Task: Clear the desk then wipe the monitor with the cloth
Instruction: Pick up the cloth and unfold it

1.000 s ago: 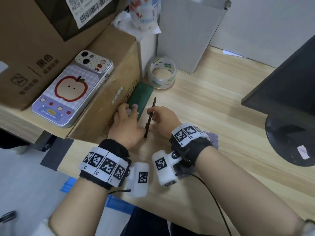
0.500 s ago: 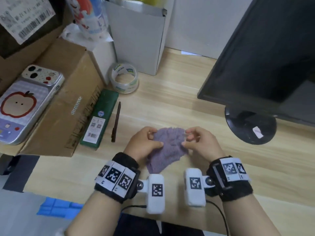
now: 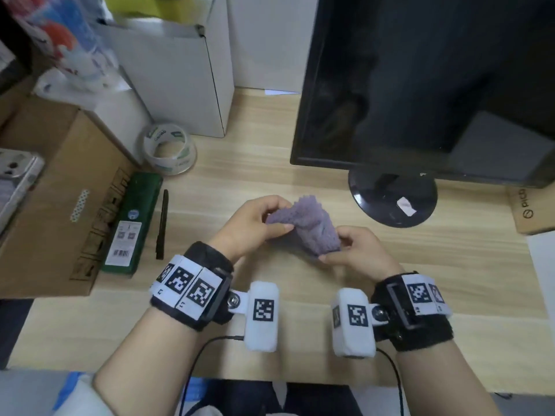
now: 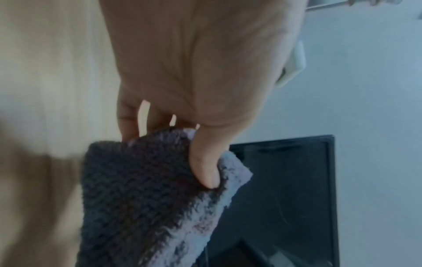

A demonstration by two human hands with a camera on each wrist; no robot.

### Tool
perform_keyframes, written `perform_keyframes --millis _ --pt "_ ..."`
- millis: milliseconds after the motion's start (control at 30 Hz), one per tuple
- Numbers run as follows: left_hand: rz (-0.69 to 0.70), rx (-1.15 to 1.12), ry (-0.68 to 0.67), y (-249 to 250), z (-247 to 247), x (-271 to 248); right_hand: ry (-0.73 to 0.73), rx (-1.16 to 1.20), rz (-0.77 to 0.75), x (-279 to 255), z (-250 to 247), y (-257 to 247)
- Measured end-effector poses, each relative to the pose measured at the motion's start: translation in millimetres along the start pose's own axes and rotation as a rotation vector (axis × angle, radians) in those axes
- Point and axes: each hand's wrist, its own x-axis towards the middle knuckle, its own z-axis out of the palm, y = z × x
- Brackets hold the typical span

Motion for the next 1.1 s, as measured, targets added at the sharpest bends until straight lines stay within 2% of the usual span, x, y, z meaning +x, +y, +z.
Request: perform_keyframes --millis 100,133,200,267,367,467,533,633,667,700,767,833,933,1033,1100 --pt "0.086 -0.034 -0.071 23.0 16.9 3.8 0.105 0.029 -0.092 -12.4 -29.0 -8.1" --pt "0.111 -0.043 -0.080 30.2 25.4 7.0 0.089 0.029 -0.133 -18.3 -38.9 -12.2" --pt "0.162 -0.048 -0.100 47.6 42.8 11.1 -0.048 0.072 -0.198 -27.5 -53.0 -20.9" --pt "0.214 -0.060 -0.083 62.2 60.6 15.2 -0.181 0.157 -0.176 -31.9 -60.9 -24.0" --pt "0.244 -0.125 -0.024 75.5 82.7 22.2 -0.239 0.193 -0.143 -36.4 -72.2 -22.8" --pt "0.174 -0.291 0.008 71.8 98.0 30.0 -0.222 0.274 -0.205 -44.9 -88.9 -18.3" --pt "0.069 -0.304 0.118 58.0 102.0 33.8 -0.199 0.380 -0.224 -48.0 -96.2 -14.7" --pt "-0.134 -0.027 0.411 30.3 117.4 36.0 -0.096 0.282 -0.235 -49.4 -104.2 -1.2" --pt "-0.160 0.039 0.458 25.7 123.7 34.2 -0.044 0.219 -0.228 -48.6 -105.7 3.7" --pt "-0.206 0.032 0.410 24.2 130.0 32.4 -0.004 0.169 -0.221 -46.7 -106.1 7.7" --pt "-0.348 -0.107 0.117 26.9 144.1 29.2 -0.008 0.124 -0.200 -45.5 -104.4 13.1" --pt "-0.384 -0.238 -0.109 28.4 157.1 29.4 -0.079 0.165 -0.188 -46.5 -101.9 14.5" --pt "-0.248 -0.324 -0.099 19.3 163.5 36.6 -0.093 0.212 -0.182 -46.0 -104.6 16.5" --pt "-0.210 -0.356 -0.054 10.0 158.2 38.9 -0.119 0.348 -0.137 -45.6 -110.1 19.3" --pt "-0.202 -0.362 -0.078 7.4 155.4 36.8 -0.127 0.463 -0.097 -45.6 -111.4 23.0"
